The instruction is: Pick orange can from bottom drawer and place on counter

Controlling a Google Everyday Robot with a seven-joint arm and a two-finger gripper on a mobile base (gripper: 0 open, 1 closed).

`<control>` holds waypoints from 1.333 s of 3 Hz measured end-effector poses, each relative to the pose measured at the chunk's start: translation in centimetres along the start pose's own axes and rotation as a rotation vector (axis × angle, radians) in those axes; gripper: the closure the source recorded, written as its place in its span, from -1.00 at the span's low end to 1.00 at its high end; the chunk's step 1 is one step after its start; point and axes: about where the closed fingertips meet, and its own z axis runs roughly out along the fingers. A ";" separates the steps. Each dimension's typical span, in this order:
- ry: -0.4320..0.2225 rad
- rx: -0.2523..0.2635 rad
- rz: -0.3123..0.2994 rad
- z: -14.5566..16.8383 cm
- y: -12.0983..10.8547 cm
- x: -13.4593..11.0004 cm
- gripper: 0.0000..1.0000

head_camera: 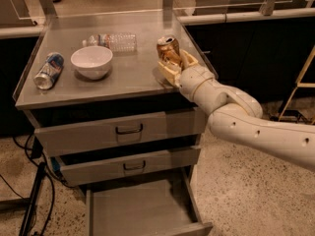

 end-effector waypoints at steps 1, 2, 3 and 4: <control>-0.018 -0.017 0.048 1.8 0.7 0.9 1.00; -0.059 -0.047 0.089 4.6 1.1 0.7 1.00; -0.109 -0.049 0.161 6.6 1.3 0.5 1.00; -0.115 -0.034 0.201 6.5 1.2 1.0 1.00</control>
Offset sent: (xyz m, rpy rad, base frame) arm 0.0588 0.0516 0.0018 0.1597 -0.0040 0.1081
